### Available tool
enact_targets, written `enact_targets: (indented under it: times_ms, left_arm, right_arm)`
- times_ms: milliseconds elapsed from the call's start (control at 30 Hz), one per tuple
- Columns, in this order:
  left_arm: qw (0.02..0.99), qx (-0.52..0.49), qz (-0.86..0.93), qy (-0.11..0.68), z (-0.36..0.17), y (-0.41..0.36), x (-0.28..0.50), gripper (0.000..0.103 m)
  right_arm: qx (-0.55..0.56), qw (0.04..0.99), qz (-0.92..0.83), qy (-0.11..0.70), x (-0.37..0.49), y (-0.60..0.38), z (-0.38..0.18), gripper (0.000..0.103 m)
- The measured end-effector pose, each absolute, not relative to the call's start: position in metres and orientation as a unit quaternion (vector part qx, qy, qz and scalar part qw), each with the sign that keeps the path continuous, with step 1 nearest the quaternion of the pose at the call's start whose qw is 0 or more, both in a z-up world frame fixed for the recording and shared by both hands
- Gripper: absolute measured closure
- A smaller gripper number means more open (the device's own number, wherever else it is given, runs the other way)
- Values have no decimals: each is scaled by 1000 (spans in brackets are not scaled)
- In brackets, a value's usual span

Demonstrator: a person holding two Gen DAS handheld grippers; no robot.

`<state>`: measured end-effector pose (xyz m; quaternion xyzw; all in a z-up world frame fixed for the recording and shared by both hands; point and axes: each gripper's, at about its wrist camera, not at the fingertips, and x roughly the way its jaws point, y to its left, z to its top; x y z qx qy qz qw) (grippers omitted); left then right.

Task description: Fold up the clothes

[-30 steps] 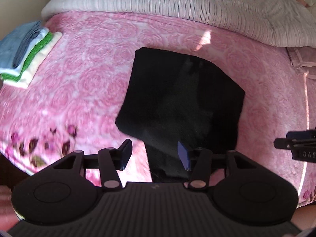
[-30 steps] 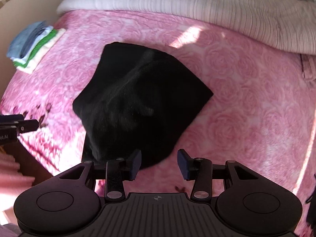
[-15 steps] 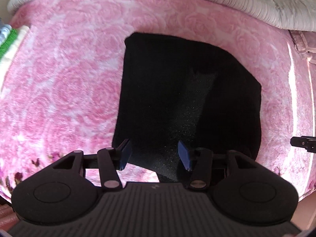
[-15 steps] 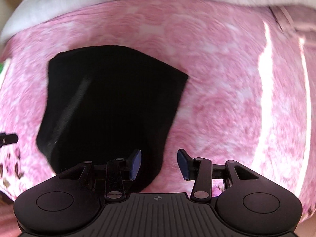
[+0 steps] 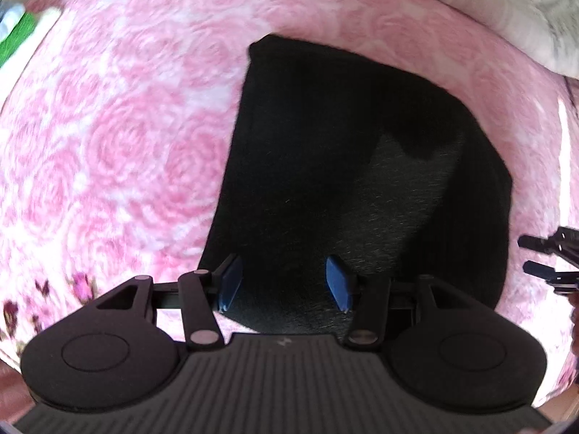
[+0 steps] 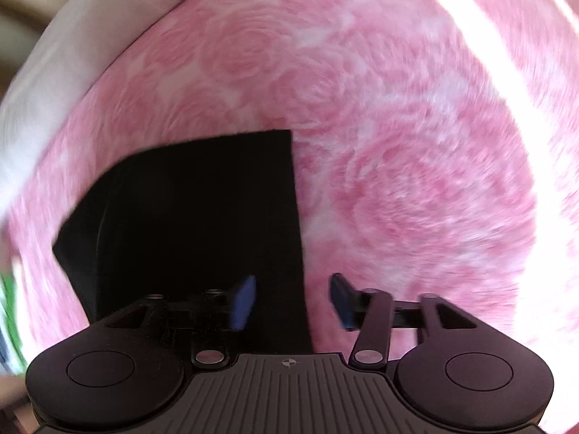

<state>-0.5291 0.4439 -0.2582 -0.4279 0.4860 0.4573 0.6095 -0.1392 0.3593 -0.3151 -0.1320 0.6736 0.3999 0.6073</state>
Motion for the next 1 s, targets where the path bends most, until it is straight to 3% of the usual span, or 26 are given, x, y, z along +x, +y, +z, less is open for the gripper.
enact_targets:
  times_ms: [167,267,300,333,433,633,767,800,833,867,900,933,1000]
  left_arm:
    - [590,-440,472,486,-270,441,-539,55]
    - [584,-443,476,487,-274,441,-541,55]
    - [583,-444,476,486,-274,441,-542,55]
    - [582,-445,476,486,-274,441,-542,55]
    - [588,-446,474,480,-271,445,-541,55]
    - [607,-433,471,471,-264,457,-539,55]
    - [611,-433,466,471,-272,472,-540,54]
    - [614,-432,464,469,-275,477,-539,53]
    - [618,-428,464,468,-281,483,-540,51]
    - [622,-424,463,467,-286,489,-541,48]
    - [626,-420,463,466,-291,495,-541,47]
    - [627,-417,466,464,-298,502,-542,46]
    - [627,-415,471,461,-315,517,-545,46]
  right_arm:
    - [-75,598,361,712,-124,371,-370,39]
    - [-47,600,371,707,-127,371,-372,35]
    - [-47,591,398,700,-132,370,-367,72]
    - [-54,580,424,694,-137,368,-363,94]
    - [-77,552,503,661,-153,360,-343,100]
    - [-129,482,623,603,-178,312,-282,101]
    - [-177,468,577,645,-175,282,-297,100]
    - [-160,480,552,663,-167,280,-304,94]
    - [-136,495,530,675,-156,280,-308,70]
    - [-109,510,508,685,-146,283,-311,60]
    - [-81,522,493,691,-136,286,-314,38]
    - [-50,530,486,693,-127,290,-316,33]
    - [-13,544,468,696,-113,301,-324,33]
